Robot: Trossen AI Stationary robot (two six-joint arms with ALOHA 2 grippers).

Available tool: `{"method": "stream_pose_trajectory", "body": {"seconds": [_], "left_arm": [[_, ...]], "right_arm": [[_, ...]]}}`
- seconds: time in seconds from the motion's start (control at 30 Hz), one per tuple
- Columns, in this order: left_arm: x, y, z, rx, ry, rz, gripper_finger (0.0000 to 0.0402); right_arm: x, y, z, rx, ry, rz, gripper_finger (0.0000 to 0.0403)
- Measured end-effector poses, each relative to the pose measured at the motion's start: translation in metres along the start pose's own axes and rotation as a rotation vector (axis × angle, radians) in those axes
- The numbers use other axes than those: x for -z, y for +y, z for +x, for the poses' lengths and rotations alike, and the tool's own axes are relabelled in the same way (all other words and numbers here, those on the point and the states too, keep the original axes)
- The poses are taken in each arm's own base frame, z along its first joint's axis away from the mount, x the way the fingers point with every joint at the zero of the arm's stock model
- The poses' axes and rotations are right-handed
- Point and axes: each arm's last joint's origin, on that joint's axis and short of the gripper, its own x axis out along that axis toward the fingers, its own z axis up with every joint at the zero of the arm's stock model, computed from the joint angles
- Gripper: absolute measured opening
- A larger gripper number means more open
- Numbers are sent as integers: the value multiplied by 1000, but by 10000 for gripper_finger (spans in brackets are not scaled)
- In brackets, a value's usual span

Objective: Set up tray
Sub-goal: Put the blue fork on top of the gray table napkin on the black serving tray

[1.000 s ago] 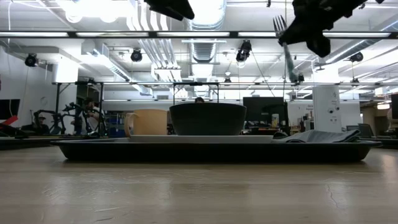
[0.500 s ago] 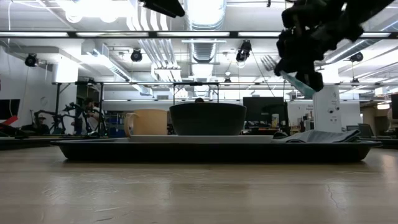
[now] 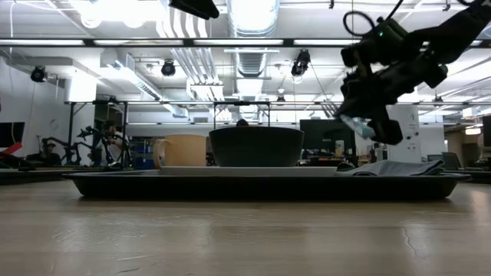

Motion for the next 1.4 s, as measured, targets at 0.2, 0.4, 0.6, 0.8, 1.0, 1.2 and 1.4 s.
{"method": "stream_pose_trajectory", "body": {"seconds": [0.2, 0.4, 0.6, 0.8, 1.0, 1.2, 1.4], "left_arm": [[1, 0, 0, 0, 2, 3, 262], [1, 0, 0, 0, 4, 5, 262], [1, 0, 0, 0, 5, 6, 262], [1, 0, 0, 0, 4, 6, 262], [1, 0, 0, 0, 4, 5, 262], [1, -1, 1, 0, 4, 5, 262], [0, -1, 1, 0, 1, 0, 262]], "right_arm": [[0, -15, 14, 76, 42, 54, 8], [-1, -26, 25, 115, 55, 95, 8], [-2, -29, 29, 121, 51, 115, 8], [-2, -32, 31, 140, 55, 149, 8], [-1, -32, 32, 130, 76, 164, 8], [2, -32, 33, 119, 123, 201, 8], [5, -47, 41, 194, 147, 261, 8]]}}
